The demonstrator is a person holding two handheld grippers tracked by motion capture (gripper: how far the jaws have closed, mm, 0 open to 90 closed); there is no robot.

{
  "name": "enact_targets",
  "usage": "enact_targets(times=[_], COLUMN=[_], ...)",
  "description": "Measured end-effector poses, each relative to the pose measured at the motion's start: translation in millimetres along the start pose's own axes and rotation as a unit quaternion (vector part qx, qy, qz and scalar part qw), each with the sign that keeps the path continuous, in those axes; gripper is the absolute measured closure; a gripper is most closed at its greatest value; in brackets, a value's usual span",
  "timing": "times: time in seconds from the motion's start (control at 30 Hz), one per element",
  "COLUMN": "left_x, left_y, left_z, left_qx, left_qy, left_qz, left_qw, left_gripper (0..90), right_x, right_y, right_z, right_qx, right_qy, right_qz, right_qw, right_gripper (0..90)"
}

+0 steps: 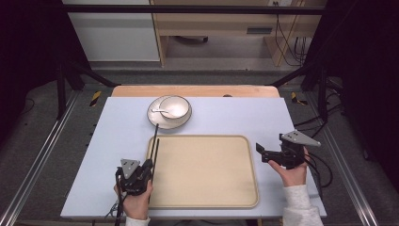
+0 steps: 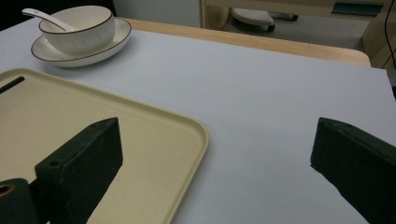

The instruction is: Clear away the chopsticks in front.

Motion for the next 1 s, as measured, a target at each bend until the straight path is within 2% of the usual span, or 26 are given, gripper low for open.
enact_targets(times=[0.2, 0.33, 1.0], left_x=[-2.3, -3.6, -9.6], left_y=[-12.2, -15.6, -15.2], left_z=[10.6, 15.4, 37.6], left_qx=[-0.004, -0.009, -0.017], left_qy=[0.013, 0.020, 0.071], left_qz=[0.008, 0.006, -0.011], left_qw=[0.9999, 0.9997, 0.9973], left_gripper=[85.7, 85.7, 85.6], right_x=[-1.3, -1.4, -2.9], right_y=[1.2, 1.2, 2.4], right_z=[1.3, 1.4, 4.0], right_qx=[0.000, 0.001, 0.005], right_qy=[0.002, 0.002, 0.009], right_qz=[0.000, -0.001, -0.003], right_qw=[1.0000, 1.0000, 0.9999], right_gripper=[2.6, 2.6, 2.7])
Point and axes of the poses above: each handheld gripper's, and its own axes: x roughly backward along the jaws, z roughly out of its underside, y roughly to its left, the point moved 10 cm from there along -x, roughly forward along the jaws, and after that the axes turned 14 degrees about -y, right-handed, at the moved point
